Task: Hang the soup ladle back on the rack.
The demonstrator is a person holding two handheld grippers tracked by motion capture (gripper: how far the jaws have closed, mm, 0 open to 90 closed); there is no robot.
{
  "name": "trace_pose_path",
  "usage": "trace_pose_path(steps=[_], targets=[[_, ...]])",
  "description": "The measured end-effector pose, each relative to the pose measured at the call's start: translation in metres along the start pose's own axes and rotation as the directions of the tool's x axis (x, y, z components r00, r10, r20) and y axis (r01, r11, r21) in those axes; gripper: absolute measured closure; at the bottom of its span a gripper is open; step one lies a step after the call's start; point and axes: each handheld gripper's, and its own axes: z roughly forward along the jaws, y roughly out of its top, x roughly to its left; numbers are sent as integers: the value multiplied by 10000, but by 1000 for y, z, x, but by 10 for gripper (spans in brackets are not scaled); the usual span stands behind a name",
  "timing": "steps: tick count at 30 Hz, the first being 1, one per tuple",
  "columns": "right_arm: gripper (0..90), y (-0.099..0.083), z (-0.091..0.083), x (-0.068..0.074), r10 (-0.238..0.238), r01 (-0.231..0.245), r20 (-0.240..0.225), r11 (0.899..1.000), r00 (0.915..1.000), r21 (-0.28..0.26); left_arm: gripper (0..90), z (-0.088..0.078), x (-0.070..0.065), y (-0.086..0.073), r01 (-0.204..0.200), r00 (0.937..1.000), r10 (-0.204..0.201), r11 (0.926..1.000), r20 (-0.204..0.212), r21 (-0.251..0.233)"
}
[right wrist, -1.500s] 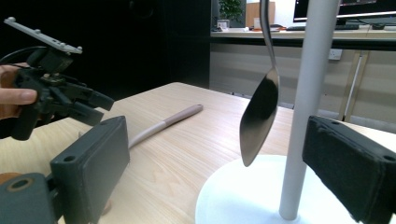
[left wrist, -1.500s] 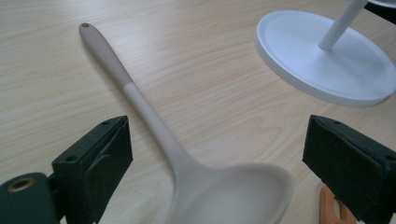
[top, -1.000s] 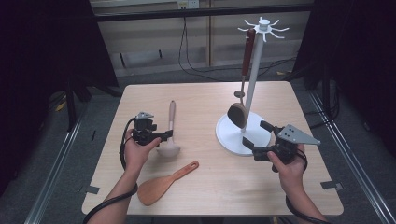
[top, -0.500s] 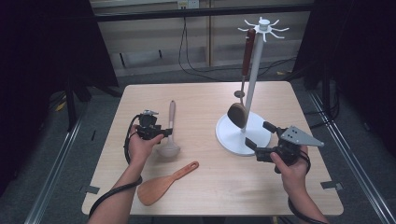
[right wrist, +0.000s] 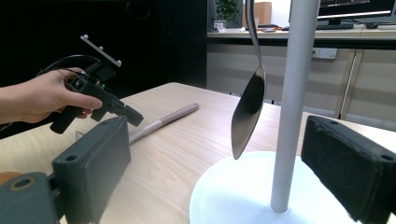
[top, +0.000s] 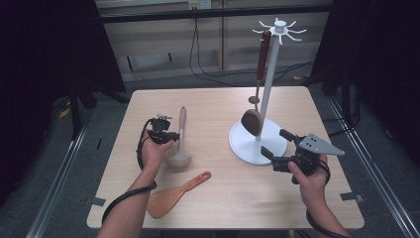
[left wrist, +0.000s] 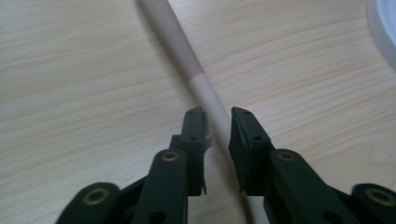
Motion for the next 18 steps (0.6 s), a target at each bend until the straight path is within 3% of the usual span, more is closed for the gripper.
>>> trace_pose_path(steps=[2,8,18], targets=[[79,0,0,0,-30,30,29,10000,10000,1,795,1,3,1,-151,9997,154,9997,-173,181],[79,1,-1,-1,29,-29,-29,10000,10000,-70,814,13,9,5,-24,9982,51,9990,-590,456],[79,1,-4,-3,-46,46,35,10000,10000,-36,866,23,14,4,282,9986,-255,9977,-454,609]])
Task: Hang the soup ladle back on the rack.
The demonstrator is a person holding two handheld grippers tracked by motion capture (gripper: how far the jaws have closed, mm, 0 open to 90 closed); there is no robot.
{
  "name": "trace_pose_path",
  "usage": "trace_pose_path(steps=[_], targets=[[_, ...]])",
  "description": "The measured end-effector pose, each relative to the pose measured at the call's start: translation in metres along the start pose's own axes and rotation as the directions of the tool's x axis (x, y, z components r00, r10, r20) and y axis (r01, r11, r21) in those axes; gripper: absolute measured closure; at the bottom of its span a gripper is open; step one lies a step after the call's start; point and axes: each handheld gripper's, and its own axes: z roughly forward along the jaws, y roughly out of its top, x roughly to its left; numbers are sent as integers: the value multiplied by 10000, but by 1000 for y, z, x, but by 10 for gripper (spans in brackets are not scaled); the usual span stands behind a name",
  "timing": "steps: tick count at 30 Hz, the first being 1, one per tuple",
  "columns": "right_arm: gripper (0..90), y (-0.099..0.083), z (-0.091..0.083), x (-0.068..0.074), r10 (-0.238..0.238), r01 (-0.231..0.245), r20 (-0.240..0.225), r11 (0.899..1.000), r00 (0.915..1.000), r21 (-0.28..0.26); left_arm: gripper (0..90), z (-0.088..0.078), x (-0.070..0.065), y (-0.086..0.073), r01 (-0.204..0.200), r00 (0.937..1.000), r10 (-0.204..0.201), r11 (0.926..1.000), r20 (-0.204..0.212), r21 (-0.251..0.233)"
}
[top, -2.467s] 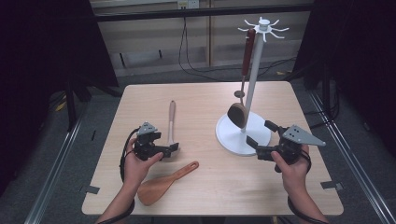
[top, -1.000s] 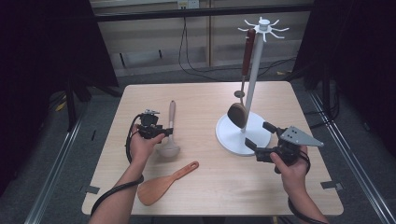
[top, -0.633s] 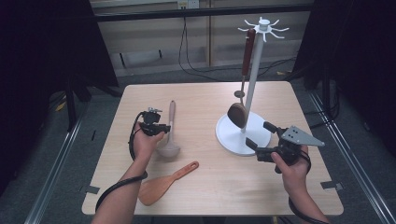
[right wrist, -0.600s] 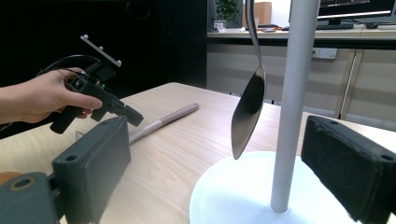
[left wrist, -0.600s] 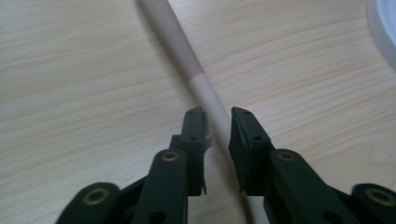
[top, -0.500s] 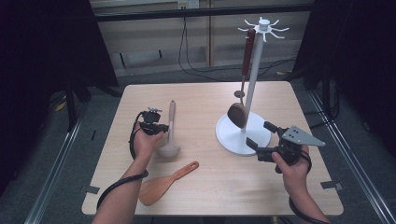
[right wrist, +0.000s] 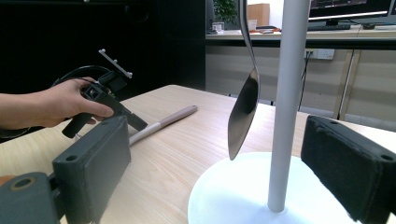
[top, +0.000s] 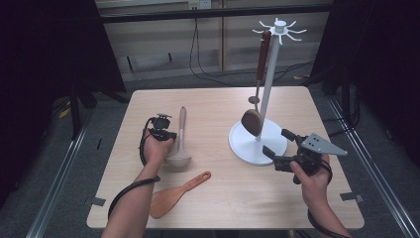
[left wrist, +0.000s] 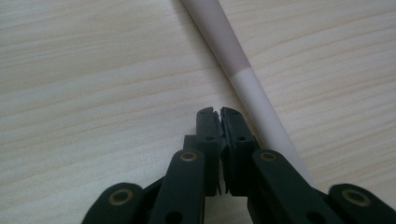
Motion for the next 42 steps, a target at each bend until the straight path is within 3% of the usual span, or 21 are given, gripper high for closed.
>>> trace_pose_path(steps=[7,14,15,22,26,27,28,32,33,42], targets=[[80,2,-4,-1,150,-149,78,9998,9999,-149,880,5,-1,3,29,10000,-29,10000,56,-71],[80,2,-4,-1,147,-146,73,9998,9999,-152,900,9,-8,6,-148,9996,152,9997,243,-176],[79,2,-4,-1,133,-132,74,9998,9999,-153,900,8,-8,7,-380,9991,382,9992,202,-109],[79,3,-3,1,61,-61,33,10000,10000,-65,900,7,-14,6,-430,9967,456,9983,678,-404],[80,3,-1,2,185,-185,3,9997,9998,-131,900,6,-18,7,-578,9949,604,9977,811,-340],[79,3,-1,2,-10,10,-30,10000,10000,-70,900,6,-19,7,-627,9937,651,9976,911,-294],[79,3,-1,2,-10,10,-30,10000,10000,-70,900,6,-22,7,-449,9948,486,9981,893,-433],[79,2,-1,2,102,-102,-24,9999,9999,-56,900,5,-24,7,-824,9942,834,9964,683,-178],[79,2,-1,2,102,-102,-24,9999,9999,-56,900,6,-24,6,-568,9957,591,9978,718,-338],[79,2,-2,2,168,-167,37,9998,9999,-129,875,-3,-15,9,-618,9960,637,9976,625,-329]])
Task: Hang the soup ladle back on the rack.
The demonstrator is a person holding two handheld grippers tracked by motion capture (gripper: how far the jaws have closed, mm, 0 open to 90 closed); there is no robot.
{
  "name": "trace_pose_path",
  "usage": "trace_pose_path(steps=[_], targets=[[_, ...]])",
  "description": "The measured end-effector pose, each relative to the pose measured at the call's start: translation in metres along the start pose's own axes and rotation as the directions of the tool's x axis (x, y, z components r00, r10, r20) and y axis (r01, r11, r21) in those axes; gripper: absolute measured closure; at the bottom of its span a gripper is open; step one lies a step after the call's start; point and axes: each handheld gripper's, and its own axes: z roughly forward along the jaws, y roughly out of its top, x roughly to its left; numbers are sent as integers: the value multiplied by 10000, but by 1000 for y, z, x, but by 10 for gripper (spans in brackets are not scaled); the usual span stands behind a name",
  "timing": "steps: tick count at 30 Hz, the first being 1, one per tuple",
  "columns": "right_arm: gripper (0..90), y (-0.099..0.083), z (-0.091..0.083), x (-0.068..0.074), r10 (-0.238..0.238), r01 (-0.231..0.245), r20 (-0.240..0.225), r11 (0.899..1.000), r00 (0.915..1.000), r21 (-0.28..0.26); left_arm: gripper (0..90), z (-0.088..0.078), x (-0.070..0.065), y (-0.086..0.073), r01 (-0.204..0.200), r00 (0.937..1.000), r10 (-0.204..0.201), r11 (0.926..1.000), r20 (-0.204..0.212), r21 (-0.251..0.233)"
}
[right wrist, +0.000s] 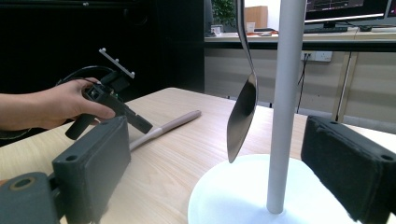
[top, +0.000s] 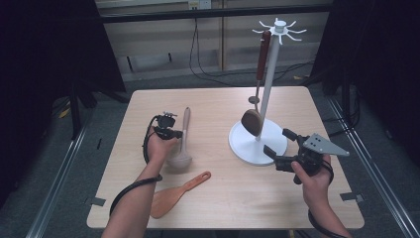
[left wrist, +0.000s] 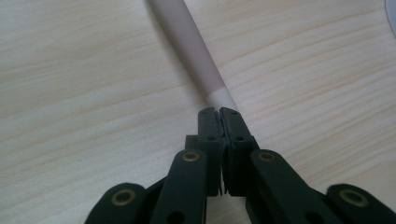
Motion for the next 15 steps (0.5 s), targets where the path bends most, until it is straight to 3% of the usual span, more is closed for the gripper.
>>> trace_pose_path(steps=[3,7,10,12,13,14,15], targets=[[79,0,0,0,-154,154,13,9998,9999,101,851,-4,-2,3,17,9999,-18,10000,-164,-30],[79,0,1,2,-176,176,21,9998,9998,84,762,-7,-7,7,387,9988,-391,9991,-285,-146],[79,1,1,3,-114,114,-27,9999,9999,53,679,-5,-10,8,787,9964,-787,9969,-318,-13],[79,1,2,3,-207,207,-45,9998,9998,67,578,-3,-8,8,977,9947,-969,9949,-343,230],[79,1,2,3,-207,207,-45,9998,9998,67,578,0,-9,8,1292,9911,-1286,9915,-339,177],[79,0,2,3,-275,276,-93,9995,9996,124,545,0,-8,8,1190,9924,-1174,9919,-369,437],[79,0,2,3,-275,276,-93,9995,9996,124,545,3,-8,8,1305,9912,-1295,9908,-290,366]])
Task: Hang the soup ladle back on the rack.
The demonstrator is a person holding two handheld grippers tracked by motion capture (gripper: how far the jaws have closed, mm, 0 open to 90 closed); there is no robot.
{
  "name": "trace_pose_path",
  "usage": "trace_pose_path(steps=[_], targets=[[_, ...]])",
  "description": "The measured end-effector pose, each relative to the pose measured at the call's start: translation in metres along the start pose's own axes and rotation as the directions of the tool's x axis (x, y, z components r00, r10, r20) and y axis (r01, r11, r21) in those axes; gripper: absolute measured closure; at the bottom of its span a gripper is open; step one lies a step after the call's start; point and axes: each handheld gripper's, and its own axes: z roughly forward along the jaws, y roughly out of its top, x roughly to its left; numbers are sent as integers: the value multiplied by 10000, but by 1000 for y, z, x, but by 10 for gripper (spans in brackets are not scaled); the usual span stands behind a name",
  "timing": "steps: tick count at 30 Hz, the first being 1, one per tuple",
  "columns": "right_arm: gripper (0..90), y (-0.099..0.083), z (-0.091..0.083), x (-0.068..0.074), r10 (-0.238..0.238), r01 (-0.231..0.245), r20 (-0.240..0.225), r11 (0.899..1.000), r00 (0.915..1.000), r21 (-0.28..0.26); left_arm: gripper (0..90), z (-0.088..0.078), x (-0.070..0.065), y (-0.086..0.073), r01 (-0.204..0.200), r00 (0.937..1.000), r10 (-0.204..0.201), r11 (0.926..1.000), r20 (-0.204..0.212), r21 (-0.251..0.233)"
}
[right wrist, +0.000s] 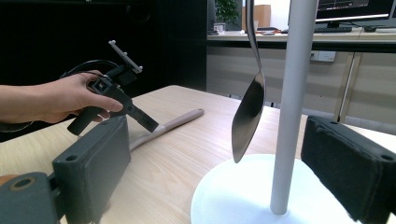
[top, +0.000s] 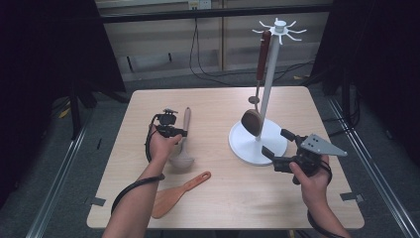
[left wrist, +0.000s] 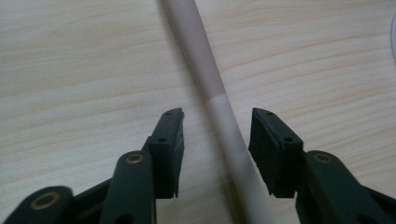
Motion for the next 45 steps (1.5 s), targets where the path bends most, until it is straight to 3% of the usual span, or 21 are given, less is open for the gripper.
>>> trace_pose_path(steps=[2,6,9,12,14,17,18,19,21,24,27,35,40,45], targets=[[80,0,1,1,146,-146,14,9999,9999,-10,530,3,-1,0,-3,10000,3,9999,-16,121],[80,-1,1,2,-16,16,10,10000,10000,46,524,6,-1,3,-89,9995,99,9994,-316,342],[80,0,2,3,-94,94,-35,9999,9999,49,519,11,-2,5,124,9993,-112,9993,-363,354],[80,0,2,5,-86,87,-108,9999,9999,88,522,17,-6,6,-118,9986,149,9982,-515,592],[80,0,2,5,-100,101,-139,9999,9999,61,538,21,-10,9,-497,9949,551,9967,-841,647],[80,-1,2,4,-139,140,-105,9998,9998,110,589,22,-12,12,-640,9929,714,9949,-951,785],[80,-1,1,3,-135,136,-123,9998,9998,114,640,22,-13,13,-597,9943,667,9947,-829,840],[80,-1,1,4,6,-5,-59,10000,10000,62,683,22,-15,15,-527,9932,621,9940,-982,956],[80,-1,1,3,-113,114,-79,9999,9999,56,702,21,-16,15,-184,9944,287,9947,-1014,1015],[81,-1,0,3,-94,95,-98,9999,9999,80,756,18,-16,16,203,9980,-150,9959,-611,883],[81,-2,0,3,-32,32,-76,10000,10000,50,772,9,-19,19,-277,9983,312,9971,-486,704],[81,-2,4,5,-45,47,-240,10000,9997,78,772,-21,-14,19,-23,9995,39,9987,305,-506],[82,-3,9,10,-142,150,-362,9997,9992,203,774,-40,-10,16,-240,9977,289,9965,613,-795],[82,-4,15,16,-254,273,-599,9991,9979,315,776,-55,-12,12,-561,9919,705,9896,1060,-1326]])
